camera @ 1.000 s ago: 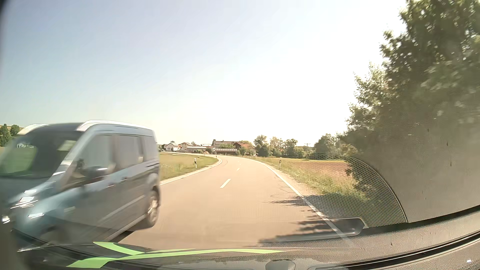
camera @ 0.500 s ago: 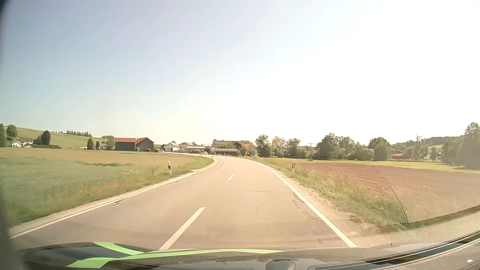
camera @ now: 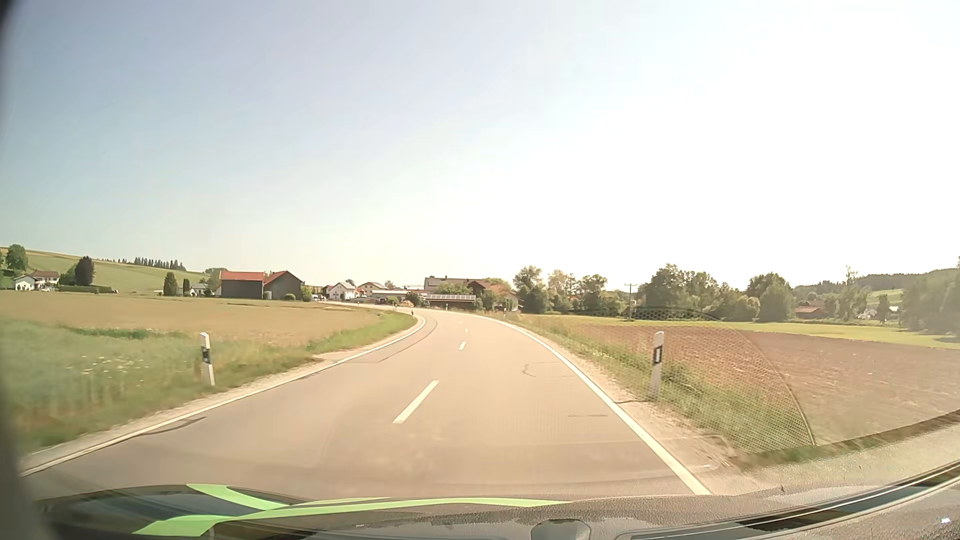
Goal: Follow the waypoints while adhering to traffic rules and regulations
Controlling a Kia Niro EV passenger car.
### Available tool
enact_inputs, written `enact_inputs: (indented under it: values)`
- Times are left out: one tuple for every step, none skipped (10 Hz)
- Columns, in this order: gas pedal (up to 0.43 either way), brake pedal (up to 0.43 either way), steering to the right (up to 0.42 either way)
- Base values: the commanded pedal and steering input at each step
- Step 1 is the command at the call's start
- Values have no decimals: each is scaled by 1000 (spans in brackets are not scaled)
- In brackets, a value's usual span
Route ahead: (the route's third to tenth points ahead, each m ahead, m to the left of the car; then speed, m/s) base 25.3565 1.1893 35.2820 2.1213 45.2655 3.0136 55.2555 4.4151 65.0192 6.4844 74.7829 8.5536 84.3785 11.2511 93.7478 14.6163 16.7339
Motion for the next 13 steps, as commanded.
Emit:
enact_inputs:
  values:
    - [189,0,-7]
    - [197,0,-8]
    - [197,0,-8]
    - [157,0,-9]
    - [130,0,-9]
    - [110,0,-9]
    - [110,0,-11]
    - [110,0,-14]
    - [118,0,-16]
    - [138,0,-16]
    - [157,0,-16]
    - [177,0,-16]
    - [177,0,-16]
